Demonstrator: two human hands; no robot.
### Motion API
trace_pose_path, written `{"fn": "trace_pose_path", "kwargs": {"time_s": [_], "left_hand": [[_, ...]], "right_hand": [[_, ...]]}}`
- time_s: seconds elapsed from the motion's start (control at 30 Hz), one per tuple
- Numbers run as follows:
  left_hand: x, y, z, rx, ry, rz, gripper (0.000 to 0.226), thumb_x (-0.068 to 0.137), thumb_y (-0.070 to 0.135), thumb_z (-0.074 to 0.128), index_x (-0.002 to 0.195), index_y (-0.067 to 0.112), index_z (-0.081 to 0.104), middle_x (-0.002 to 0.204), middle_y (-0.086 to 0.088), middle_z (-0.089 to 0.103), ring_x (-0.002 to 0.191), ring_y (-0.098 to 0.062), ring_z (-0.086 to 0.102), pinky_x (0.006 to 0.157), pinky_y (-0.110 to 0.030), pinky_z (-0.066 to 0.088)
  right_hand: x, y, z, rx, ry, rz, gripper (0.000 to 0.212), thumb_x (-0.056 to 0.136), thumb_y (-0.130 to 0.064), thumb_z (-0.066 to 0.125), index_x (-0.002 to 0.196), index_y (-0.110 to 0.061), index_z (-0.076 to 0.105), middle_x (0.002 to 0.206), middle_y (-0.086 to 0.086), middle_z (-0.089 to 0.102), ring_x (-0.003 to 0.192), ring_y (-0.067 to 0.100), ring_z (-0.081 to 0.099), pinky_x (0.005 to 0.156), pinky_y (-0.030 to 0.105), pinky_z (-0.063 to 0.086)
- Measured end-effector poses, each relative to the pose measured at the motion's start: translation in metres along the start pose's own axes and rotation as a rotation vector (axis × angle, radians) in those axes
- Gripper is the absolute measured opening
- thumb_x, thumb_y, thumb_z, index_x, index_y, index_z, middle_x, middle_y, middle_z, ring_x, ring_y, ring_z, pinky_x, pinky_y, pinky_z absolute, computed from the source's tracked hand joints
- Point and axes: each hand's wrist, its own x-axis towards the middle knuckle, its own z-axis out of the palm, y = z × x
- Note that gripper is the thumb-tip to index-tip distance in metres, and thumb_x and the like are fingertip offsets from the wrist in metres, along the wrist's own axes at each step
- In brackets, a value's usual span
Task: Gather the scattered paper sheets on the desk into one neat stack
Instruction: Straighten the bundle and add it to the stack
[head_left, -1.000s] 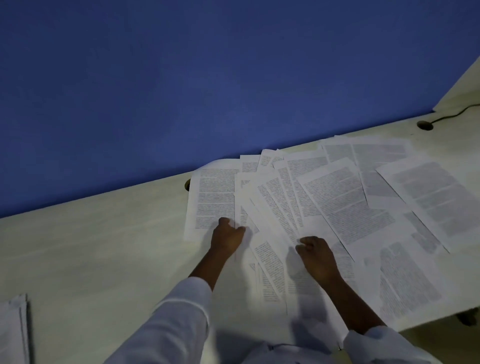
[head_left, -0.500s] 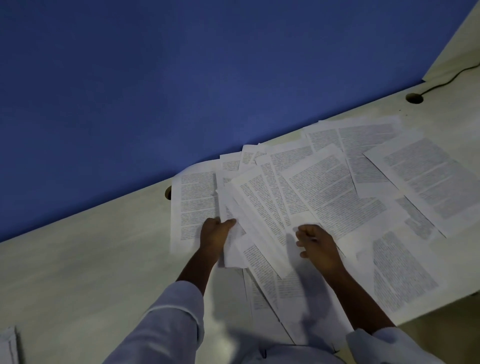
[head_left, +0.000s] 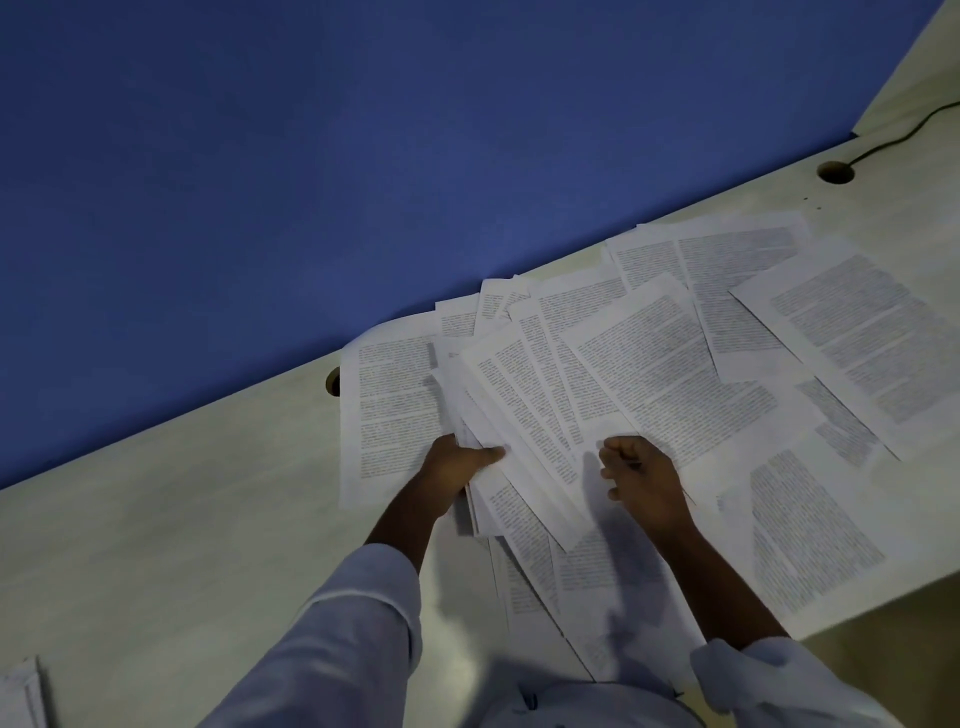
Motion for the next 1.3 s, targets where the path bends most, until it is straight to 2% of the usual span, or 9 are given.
{"fn": "trace_pose_path", "kwargs": {"time_s": [0.13,0.33,0.57,0.73,0.8,0.9,1.07,1.23,1.3], "left_hand": [[-0.002,-0.004,0.008,-0.150,-0.213,-0.045,0.058,0.070,0.028,0.087,0.122,0.016,0.066,0.116,-0.005,0.072,0.107,-0.023,0.068,0.095,-0.044,0.053],[-0.002,-0.013,0.037,-0.052,0.155,-0.041,0.053,0.081,0.012,0.077,0.128,0.001,0.057,0.123,-0.013,0.064,0.109,-0.030,0.062,0.090,-0.035,0.052],[-0.009,-0.014,-0.026,-0.174,0.017,-0.025,0.043,0.079,-0.002,0.074,0.120,-0.003,0.063,0.116,-0.020,0.068,0.094,-0.028,0.070,0.076,-0.033,0.058],[-0.027,-0.027,-0.068,-0.520,0.016,-0.036,0.022,0.090,0.012,0.064,0.112,0.015,0.066,0.111,-0.013,0.071,0.101,-0.031,0.066,0.091,-0.046,0.051],[-0.033,-0.040,-0.059,-0.631,-0.019,-0.019,0.035,0.089,0.031,0.064,0.121,0.017,0.063,0.117,-0.008,0.070,0.109,-0.028,0.064,0.090,-0.044,0.051],[-0.041,-0.067,-0.040,-0.557,0.079,0.005,0.075,0.067,0.043,0.085,0.132,0.014,0.059,0.129,-0.004,0.065,0.116,-0.023,0.063,0.101,-0.045,0.048],[-0.053,-0.089,-0.002,-0.391,0.169,-0.020,0.042,0.077,0.015,0.081,0.117,0.020,0.065,0.111,0.001,0.071,0.101,-0.022,0.068,0.093,-0.042,0.054],[-0.043,-0.073,0.009,-0.295,0.310,-0.037,0.044,0.074,0.017,0.083,0.114,0.008,0.066,0.102,-0.006,0.071,0.089,-0.024,0.068,0.084,-0.035,0.056],[-0.038,-0.063,0.010,-0.198,0.345,-0.037,0.049,0.072,0.020,0.085,0.115,0.005,0.067,0.107,-0.009,0.071,0.092,-0.026,0.068,0.086,-0.038,0.057]], "right_hand": [[0.003,-0.002,-0.002,0.003,-0.007,0.051,0.012,0.092,-0.018,0.062,0.101,-0.012,0.066,0.095,0.006,0.070,0.083,0.020,0.067,0.069,0.038,0.058],[0.003,-0.008,0.000,-0.012,-0.056,0.098,0.012,0.093,-0.019,0.062,0.101,-0.011,0.066,0.095,0.006,0.070,0.076,0.020,0.069,0.065,0.038,0.056],[0.000,-0.010,-0.005,-0.090,-0.030,-0.001,0.012,0.092,-0.025,0.062,0.098,-0.016,0.066,0.089,0.003,0.071,0.068,0.019,0.070,0.048,0.026,0.047],[-0.001,0.008,0.004,-0.270,-0.091,0.044,0.015,0.091,-0.028,0.062,0.103,-0.020,0.063,0.095,0.001,0.070,0.068,0.015,0.070,0.058,0.031,0.055],[-0.001,0.014,0.010,-0.358,-0.082,0.024,0.016,0.089,-0.034,0.061,0.102,-0.025,0.062,0.095,-0.003,0.069,0.079,0.018,0.070,0.077,0.043,0.058],[0.000,0.013,0.015,-0.405,-0.089,0.030,0.019,0.088,-0.038,0.060,0.103,-0.026,0.061,0.097,-0.003,0.069,0.088,0.021,0.069,0.083,0.047,0.058],[-0.004,0.006,0.015,-0.436,-0.130,0.038,0.016,0.092,-0.032,0.059,0.101,-0.019,0.063,0.086,0.000,0.070,0.068,0.019,0.071,0.047,0.024,0.048],[-0.009,0.014,0.015,-0.460,-0.145,-0.041,0.018,0.093,-0.028,0.058,0.105,-0.020,0.069,0.100,0.000,0.071,0.088,0.020,0.070,0.084,0.042,0.058],[-0.012,0.015,0.016,-0.494,-0.156,-0.074,0.019,0.094,-0.027,0.057,0.105,-0.021,0.071,0.099,-0.001,0.073,0.088,0.020,0.069,0.088,0.044,0.057]]}}
